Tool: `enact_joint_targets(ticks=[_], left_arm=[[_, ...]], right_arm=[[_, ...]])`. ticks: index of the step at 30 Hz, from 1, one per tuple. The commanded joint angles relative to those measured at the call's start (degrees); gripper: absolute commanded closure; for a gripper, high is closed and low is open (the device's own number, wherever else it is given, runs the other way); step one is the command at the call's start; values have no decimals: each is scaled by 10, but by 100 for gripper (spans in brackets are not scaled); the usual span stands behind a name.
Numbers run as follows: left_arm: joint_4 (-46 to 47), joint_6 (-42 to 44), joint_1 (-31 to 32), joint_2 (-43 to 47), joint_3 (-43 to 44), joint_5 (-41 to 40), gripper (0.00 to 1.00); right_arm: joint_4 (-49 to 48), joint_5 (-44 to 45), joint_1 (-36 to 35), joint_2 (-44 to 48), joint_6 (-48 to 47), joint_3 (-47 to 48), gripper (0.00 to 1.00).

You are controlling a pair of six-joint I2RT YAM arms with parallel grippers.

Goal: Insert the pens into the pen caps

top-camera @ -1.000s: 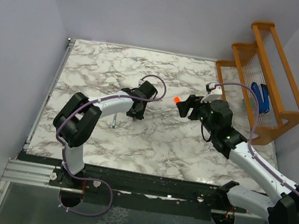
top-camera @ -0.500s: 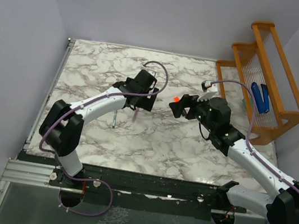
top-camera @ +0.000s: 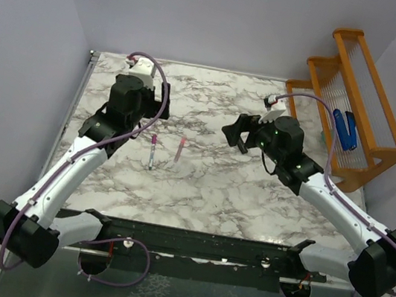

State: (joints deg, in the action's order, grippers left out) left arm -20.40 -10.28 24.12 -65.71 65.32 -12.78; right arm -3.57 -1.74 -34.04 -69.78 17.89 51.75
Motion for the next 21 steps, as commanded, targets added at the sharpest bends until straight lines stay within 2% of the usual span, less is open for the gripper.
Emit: enact_joint_targets(ticks=[1, 21], left_arm=[[45, 28, -34, 52, -58, 34, 1], [88, 31, -64, 73, -100, 64, 1]], right_arm=[[21, 15, 2, -19, -17, 34, 0], [17, 38, 2, -27, -39, 35, 0]])
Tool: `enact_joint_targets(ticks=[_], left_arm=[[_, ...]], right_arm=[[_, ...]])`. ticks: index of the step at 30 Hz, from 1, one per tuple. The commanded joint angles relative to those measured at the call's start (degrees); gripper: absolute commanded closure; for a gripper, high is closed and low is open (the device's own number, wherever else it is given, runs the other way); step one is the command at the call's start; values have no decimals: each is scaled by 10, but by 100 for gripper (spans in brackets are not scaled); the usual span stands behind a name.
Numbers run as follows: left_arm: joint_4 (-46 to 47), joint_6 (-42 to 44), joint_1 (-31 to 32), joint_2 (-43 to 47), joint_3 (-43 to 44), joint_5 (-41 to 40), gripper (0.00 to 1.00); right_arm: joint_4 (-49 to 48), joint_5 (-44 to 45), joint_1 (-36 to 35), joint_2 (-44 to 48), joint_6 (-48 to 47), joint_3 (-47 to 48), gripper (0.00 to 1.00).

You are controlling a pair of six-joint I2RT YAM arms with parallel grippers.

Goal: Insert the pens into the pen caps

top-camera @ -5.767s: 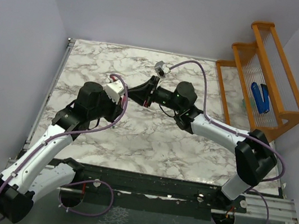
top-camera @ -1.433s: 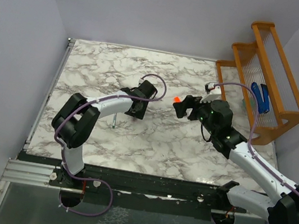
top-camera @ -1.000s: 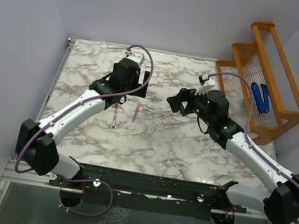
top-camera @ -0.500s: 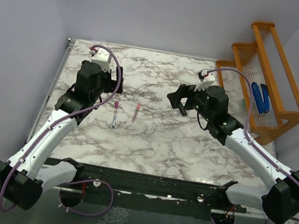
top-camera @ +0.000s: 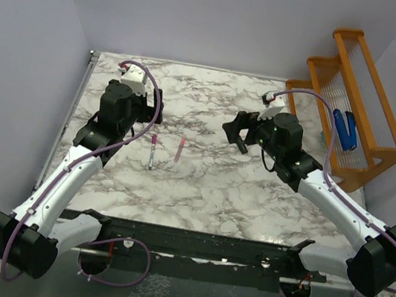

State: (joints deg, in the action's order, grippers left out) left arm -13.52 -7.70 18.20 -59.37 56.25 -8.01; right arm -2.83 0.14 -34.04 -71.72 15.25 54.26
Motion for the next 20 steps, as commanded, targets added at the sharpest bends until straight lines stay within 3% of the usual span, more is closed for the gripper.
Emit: enact_joint_targets(ticks=[1, 20], left_arm=[[21, 5, -5, 10, -11, 16, 1], [33, 4, -11, 12, -17, 36, 1]], right_arm=[[9, 20, 2, -8, -13, 9, 0], [-2, 27, 2, -6, -23, 7, 0]])
